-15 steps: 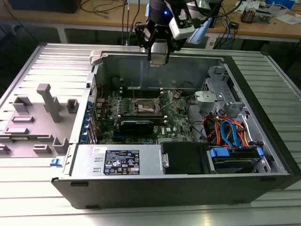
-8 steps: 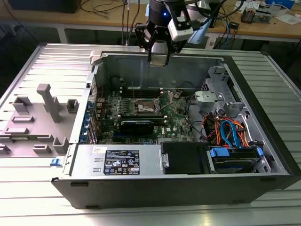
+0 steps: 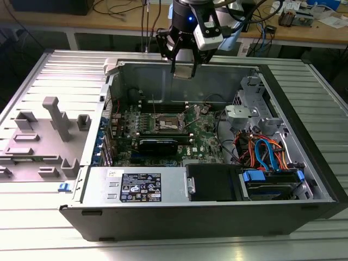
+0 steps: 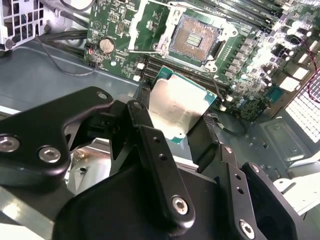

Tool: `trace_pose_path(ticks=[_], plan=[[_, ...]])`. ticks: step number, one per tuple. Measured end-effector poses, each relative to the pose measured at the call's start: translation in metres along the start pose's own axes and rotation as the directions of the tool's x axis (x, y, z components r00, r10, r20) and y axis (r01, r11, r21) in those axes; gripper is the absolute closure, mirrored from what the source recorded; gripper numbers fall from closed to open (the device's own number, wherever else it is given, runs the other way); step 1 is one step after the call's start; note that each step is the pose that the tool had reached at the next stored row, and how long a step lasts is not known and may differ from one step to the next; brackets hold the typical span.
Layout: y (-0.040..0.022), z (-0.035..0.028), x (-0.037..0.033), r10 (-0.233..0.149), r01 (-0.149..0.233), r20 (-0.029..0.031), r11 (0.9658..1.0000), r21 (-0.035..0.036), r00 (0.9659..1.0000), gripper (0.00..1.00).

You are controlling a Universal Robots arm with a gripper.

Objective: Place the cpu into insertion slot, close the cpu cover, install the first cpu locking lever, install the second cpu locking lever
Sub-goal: 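Place the cpu into insertion slot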

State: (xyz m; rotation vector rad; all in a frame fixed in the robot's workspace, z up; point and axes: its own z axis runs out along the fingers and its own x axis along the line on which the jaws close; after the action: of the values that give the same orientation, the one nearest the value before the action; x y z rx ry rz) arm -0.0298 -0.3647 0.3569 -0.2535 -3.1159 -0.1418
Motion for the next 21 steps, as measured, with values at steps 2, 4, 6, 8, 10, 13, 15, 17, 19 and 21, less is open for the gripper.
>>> trace_pose_path(ticks=[2,4,6,8,10,13,15,17,19,21], plan=[[0.0,0.0001,-0.0002,0.0,0.0,-0.0007,1.0,0.0002,1.0,0.46],[-0.0007,0.0003,-0.0003,0.0,0.0,-0.0007,1.0,-0.0001,1.0,0.46],[-0.0009,0.0004,-0.0003,0.0,0.0,-0.0007,1.0,0.0,1.0,0.46],[-0.001,0.0005,-0.0004,0.0,0.0,-0.0008,1.0,0.0001,1.0,0.46],[-0.001,0.0005,-0.0004,0.0,0.0,-0.0008,1.0,0.0003,1.0,0.46],[-0.001,0.0006,-0.0004,0.0,0.0,-0.001,1.0,0.0001,1.0,0.46],[-0.0011,0.0008,-0.0005,0.001,-0.001,-0.001,1.0,0.0,1.0,0.46],[-0.0012,0.0008,-0.0005,0.001,-0.001,-0.0009,1.0,0.0001,1.0,0.46],[-0.0015,0.001,-0.0005,0.005,-0.005,-0.0006,1.0,0.0001,1.0,0.46],[-0.002,0.0014,-0.0006,0.015,-0.015,0.0003,0.9999,0.0,0.9999,0.46]])
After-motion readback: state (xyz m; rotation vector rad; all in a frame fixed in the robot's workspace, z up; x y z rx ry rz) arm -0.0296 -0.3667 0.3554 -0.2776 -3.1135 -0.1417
